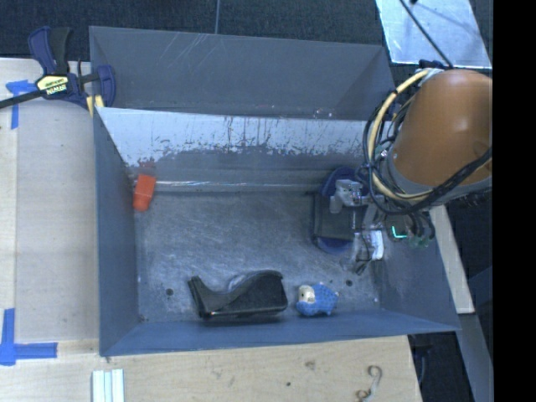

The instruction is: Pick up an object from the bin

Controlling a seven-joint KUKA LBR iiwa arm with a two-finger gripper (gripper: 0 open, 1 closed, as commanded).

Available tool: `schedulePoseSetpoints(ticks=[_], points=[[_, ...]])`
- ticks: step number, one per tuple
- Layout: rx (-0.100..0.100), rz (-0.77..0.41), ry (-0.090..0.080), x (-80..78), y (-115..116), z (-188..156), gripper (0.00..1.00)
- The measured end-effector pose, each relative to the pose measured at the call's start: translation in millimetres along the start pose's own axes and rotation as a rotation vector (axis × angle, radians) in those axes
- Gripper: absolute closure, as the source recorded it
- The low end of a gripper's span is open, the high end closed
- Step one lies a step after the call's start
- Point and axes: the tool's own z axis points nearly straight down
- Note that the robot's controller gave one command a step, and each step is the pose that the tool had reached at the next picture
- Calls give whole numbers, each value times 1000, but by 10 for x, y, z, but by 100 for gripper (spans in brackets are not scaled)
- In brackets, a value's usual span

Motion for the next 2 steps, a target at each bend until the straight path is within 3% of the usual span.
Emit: schedulePoseSetpoints(ticks=[1,2], points=[[0,-108,-2,-502,-115,1499,0],[5,-126,-10,-652,-917,1452,0]])
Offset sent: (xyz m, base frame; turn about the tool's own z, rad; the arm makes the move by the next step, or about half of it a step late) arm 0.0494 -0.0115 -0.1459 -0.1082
